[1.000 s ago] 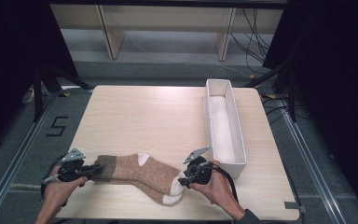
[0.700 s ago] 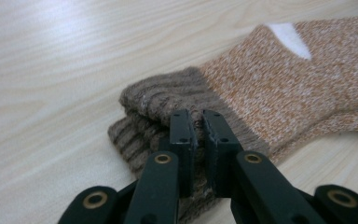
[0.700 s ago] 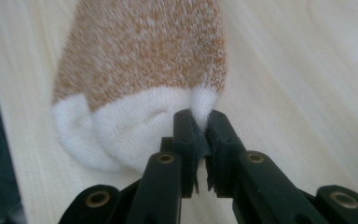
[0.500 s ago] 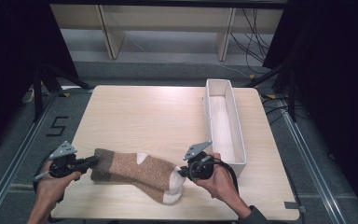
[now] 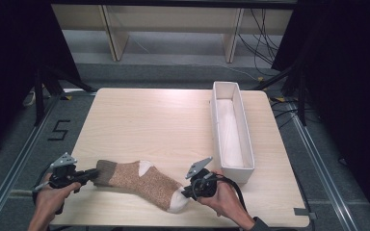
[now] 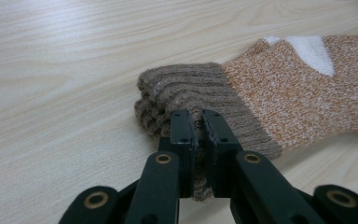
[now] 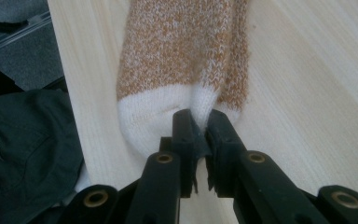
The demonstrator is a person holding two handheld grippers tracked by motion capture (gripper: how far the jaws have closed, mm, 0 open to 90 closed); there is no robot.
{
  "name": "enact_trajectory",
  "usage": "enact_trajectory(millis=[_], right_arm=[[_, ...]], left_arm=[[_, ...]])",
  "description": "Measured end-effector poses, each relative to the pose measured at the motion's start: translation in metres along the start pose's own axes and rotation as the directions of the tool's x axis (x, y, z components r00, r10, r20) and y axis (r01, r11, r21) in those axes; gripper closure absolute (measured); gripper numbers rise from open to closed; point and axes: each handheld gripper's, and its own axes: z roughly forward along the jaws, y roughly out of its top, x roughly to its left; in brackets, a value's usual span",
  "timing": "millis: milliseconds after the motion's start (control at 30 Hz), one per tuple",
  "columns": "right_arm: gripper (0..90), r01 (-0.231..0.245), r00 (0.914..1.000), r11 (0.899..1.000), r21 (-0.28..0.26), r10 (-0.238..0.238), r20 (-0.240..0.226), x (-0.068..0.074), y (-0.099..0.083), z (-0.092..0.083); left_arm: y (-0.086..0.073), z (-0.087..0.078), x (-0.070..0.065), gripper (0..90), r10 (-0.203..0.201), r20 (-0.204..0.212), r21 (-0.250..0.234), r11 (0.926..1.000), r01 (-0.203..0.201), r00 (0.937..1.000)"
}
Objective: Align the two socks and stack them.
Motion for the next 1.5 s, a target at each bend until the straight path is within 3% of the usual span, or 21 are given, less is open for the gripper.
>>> enact_trajectory(millis=[67, 200, 300, 367, 400, 467, 500, 533, 567, 633, 733, 833, 900, 933, 1000, 1067, 1100, 1333, 1400, 1467, 1500], right_arm=[[81.9, 0.014, 0.9999, 1.000, 0.002, -0.014, -0.001, 0.000, 0.001, -0.001], [79.8, -0.017, 0.9995, 0.999, 0.038, 0.016, 0.025, 0.002, -0.003, 0.005], [72.4, -0.021, 0.9995, 0.998, 0.052, 0.020, 0.026, 0.000, -0.004, 0.007], [68.9, -0.020, 0.9992, 0.999, 0.038, 0.019, 0.034, 0.001, -0.002, 0.003], [68.2, -0.011, 0.9990, 1.000, 0.030, 0.010, 0.043, 0.001, -0.001, -0.001], [68.3, 0.001, 0.9966, 1.000, 0.001, -0.001, 0.082, 0.003, 0.006, -0.012], [69.7, -0.007, 0.9968, 1.000, -0.007, 0.007, 0.080, 0.005, 0.008, -0.017], [70.7, 0.039, 0.9943, 0.998, -0.039, -0.035, 0.101, 0.003, 0.012, -0.021], [70.8, 0.055, 0.9940, 0.997, -0.058, -0.050, 0.097, 0.003, 0.015, -0.022], [73.5, 0.067, 0.9936, 0.995, -0.073, -0.060, 0.096, 0.004, 0.020, -0.022], [78.7, 0.090, 0.9941, 0.995, -0.053, -0.086, 0.066, 0.006, 0.025, -0.016], [81.8, 0.090, 0.9950, 0.996, -0.013, -0.089, 0.045, 0.007, 0.030, -0.004], [82.9, 0.119, 0.9906, 0.993, 0.019, -0.120, 0.066, 0.002, 0.032, 0.007], [83.1, 0.127, 0.9883, 0.991, 0.038, -0.130, 0.080, 0.000, 0.032, 0.011], [83.7, 0.113, 0.9896, 0.991, 0.075, -0.119, 0.081, -0.002, 0.028, 0.019], [84.0, 0.108, 0.9878, 0.988, 0.108, -0.119, 0.101, -0.003, 0.022, 0.028], [84.0, 0.100, 0.9893, 0.989, 0.104, -0.110, 0.095, -0.003, 0.022, 0.028], [81.8, 0.129, 0.9840, 0.987, 0.091, -0.139, 0.111, 0.006, 0.024, 0.019], [82.2, 0.150, 0.9842, 0.987, 0.062, -0.155, 0.085, 0.013, 0.025, 0.012], [82.9, 0.161, 0.9865, 0.987, 0.027, -0.162, 0.028, 0.022, 0.024, 0.005], [82.9, 0.160, 0.9869, 0.987, 0.028, -0.161, 0.013, 0.026, 0.023, 0.004]], left_arm=[[-0.001, 0.001, 0.000, 81.8, 0.000, 0.000, 0.011, 0.9999, 0.000, 1.0000], [-0.001, 0.002, -0.002, 80.0, 0.007, -0.007, 0.021, 0.9998, -0.006, 1.0000], [0.001, 0.000, -0.004, 74.3, -0.005, -0.016, -0.002, 1.0000, 0.005, 0.9999], [0.005, -0.005, -0.005, 69.5, 0.012, -0.035, -0.014, 0.9998, -0.012, 0.9993], [0.009, -0.010, -0.005, 67.6, 0.024, -0.065, -0.017, 0.9995, -0.026, 0.9976], [0.014, -0.015, -0.007, 66.5, 0.039, -0.096, -0.046, 0.9980, -0.043, 0.9947], [0.017, -0.015, -0.010, 66.8, 0.021, -0.100, -0.081, 0.9963, -0.029, 0.9947], [0.021, -0.015, -0.011, 66.9, 0.031, -0.107, -0.073, 0.9966, -0.039, 0.9938], [0.024, -0.015, -0.012, 66.7, 0.047, -0.110, -0.059, 0.9968, -0.054, 0.9928], [0.030, -0.009, -0.017, 66.7, 0.072, -0.105, -0.059, 0.9951, -0.079, 0.9919], [0.038, 0.005, -0.027, 70.8, 0.105, -0.051, -0.031, 0.9938, -0.107, 0.9932], [0.041, 0.018, -0.033, 75.8, 0.149, -0.030, 0.028, 0.9886, -0.148, 0.9884], [0.040, 0.026, -0.030, 78.5, 0.155, -0.015, 0.071, 0.9855, -0.154, 0.9877], [0.036, 0.031, -0.027, 78.9, 0.152, -0.026, 0.091, 0.9846, -0.149, 0.9880], [0.031, 0.035, -0.021, 80.1, 0.153, -0.039, 0.127, 0.9810, -0.147, 0.9875], [0.023, 0.039, -0.014, 82.6, 0.096, -0.027, 0.094, 0.9912, -0.093, 0.9950], [0.023, 0.038, -0.013, 83.3, 0.088, -0.024, 0.094, 0.9919, -0.085, 0.9958], [0.027, 0.036, -0.020, 80.6, 0.131, -0.048, 0.111, 0.9860, -0.125, 0.9903], [0.031, 0.034, -0.022, 79.1, 0.135, -0.041, 0.092, 0.9871, -0.131, 0.9900], [0.036, 0.031, -0.027, 78.4, 0.134, -0.038, 0.072, 0.9887, -0.131, 0.9902], [0.040, 0.032, -0.032, 77.7, 0.147, -0.034, 0.041, 0.9885, -0.145, 0.9886]])
